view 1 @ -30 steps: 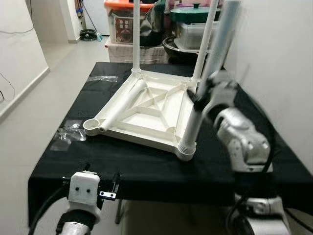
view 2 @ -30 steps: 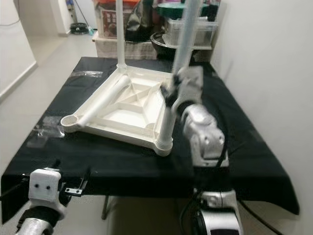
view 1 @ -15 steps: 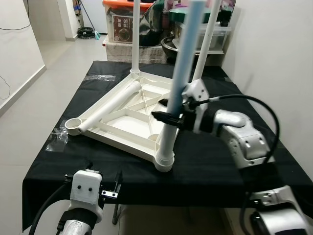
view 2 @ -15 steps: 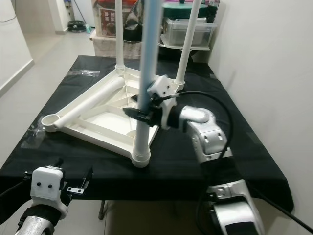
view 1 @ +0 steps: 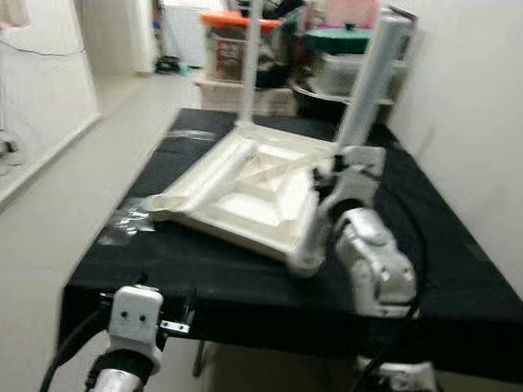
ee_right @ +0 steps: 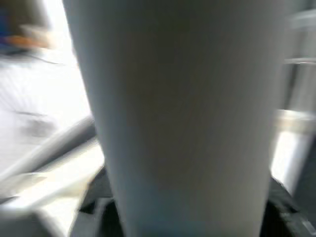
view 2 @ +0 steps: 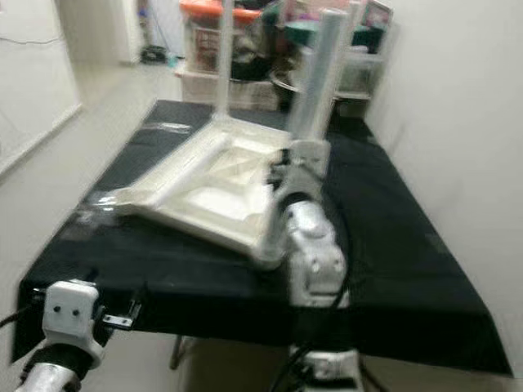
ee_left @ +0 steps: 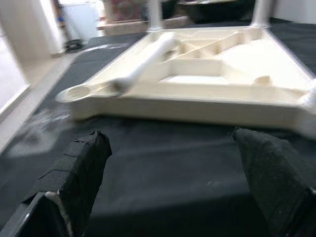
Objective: Building children table
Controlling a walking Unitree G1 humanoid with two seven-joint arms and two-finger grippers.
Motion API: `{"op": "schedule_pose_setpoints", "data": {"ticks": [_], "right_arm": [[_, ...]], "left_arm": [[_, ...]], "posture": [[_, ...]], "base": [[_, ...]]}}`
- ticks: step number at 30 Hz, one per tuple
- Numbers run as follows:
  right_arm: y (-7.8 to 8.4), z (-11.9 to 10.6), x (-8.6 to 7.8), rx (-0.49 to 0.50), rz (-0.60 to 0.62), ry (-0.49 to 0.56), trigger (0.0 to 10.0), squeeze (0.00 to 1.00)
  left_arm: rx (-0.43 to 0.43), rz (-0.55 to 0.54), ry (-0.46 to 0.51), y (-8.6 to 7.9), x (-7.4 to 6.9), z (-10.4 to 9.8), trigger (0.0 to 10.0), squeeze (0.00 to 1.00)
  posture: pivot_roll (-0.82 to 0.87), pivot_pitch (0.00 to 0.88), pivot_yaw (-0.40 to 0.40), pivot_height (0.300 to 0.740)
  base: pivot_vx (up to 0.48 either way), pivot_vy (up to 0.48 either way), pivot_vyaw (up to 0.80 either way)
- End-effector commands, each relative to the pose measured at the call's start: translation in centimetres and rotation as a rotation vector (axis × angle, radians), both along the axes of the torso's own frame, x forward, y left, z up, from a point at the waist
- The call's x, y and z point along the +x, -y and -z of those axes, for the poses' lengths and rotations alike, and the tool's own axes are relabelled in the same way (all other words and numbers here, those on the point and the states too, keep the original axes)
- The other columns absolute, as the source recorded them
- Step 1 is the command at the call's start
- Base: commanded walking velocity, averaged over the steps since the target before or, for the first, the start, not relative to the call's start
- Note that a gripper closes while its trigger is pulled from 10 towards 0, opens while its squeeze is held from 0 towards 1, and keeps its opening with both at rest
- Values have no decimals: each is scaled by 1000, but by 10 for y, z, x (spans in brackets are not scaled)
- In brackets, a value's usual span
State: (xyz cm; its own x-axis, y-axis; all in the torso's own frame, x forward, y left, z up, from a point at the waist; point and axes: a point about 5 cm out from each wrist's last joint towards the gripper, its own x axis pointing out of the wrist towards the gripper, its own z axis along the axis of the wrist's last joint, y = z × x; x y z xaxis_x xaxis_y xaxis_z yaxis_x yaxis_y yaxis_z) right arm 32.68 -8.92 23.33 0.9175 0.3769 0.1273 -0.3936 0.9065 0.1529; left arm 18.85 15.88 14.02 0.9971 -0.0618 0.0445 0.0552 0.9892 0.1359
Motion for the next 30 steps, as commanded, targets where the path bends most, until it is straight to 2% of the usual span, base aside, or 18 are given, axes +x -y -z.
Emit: {"op": "schedule_pose_setpoints", "data": {"ticks": [1,4,5,6,7,9,10,12,13,15,16,17,20,21,24,25,28,30], "right_arm": [[-7,-22,-4,32,-179,122,10000,1000],[-1,-35,4,15,-260,175,10000,1000],[1,-41,8,-37,-334,200,10000,451],[1,-46,11,-71,-369,211,10000,451],[3,-49,12,-109,-462,236,10000,0],[3,-46,4,-196,-676,275,10000,0],[3,-46,4,-196,-676,275,10000,0],[-1,-30,4,-298,-768,245,10000,0],[-6,-22,3,-316,-793,220,5686,0],[-11,-14,5,-324,-801,181,5686,0],[-17,-5,8,-350,-769,122,0,0],[-21,2,11,-372,-750,84,0,0],[-11,25,39,-367,-368,-118,0,0],[-11,25,39,-367,-368,-118,0,0],[18,40,52,-249,-13,-241,0,0],[18,40,52,-249,-13,-241,0,0],[50,64,39,-194,336,-343,0,0],[55,67,32,-192,400,-345,0,0]], "left_arm": [[-9,23,-23,2,2,4,10000,0],[-9,33,-20,4,5,4,10000,0],[-16,36,-17,6,6,4,10000,0],[-22,39,-16,7,7,5,10000,0],[-27,45,-14,9,8,5,10000,0],[-28,50,-10,10,9,4,10000,0],[-28,50,-10,10,9,4,10000,0],[-27,51,-10,8,9,4,10000,0],[-24,54,-8,8,9,3,10000,0],[-23,56,-8,8,9,3,10000,0],[-22,57,-7,8,9,3,10000,0],[-22,58,-6,9,9,3,10000,0],[-33,66,-12,12,8,4,10000,0],[-33,66,-12,12,8,4,10000,0],[-35,73,-15,12,7,4,10000,0],[-35,73,-15,12,7,4,10000,0],[-35,80,-24,10,6,4,10000,0],[-36,82,-25,9,6,4,10000,0]], "posture": [[84,0,-71,740],[82,0,-81,740],[83,0,-86,740],[83,0,-86,740],[88,0,-90,740],[102,0,-96,740],[102,0,-96,740],[112,0,-102,740],[123,0,-112,740],[123,0,-112,740],[126,0,-116,740],[126,0,-116,740],[108,0,-105,740],[108,0,-105,740],[103,0,-100,740],[103,0,-100,740],[94,0,-85,740],[89,0,-81,740]], "base": [[0,0,0],[0,0,0],[0,0,0],[0,0,0],[0,0,0],[0,0,0],[0,0,0],[0,0,0],[0,0,0],[0,0,0],[0,0,0],[0,0,0],[0,0,0],[0,0,0],[0,0,0],[0,0,0],[0,0,0],[0,0,0]]}}
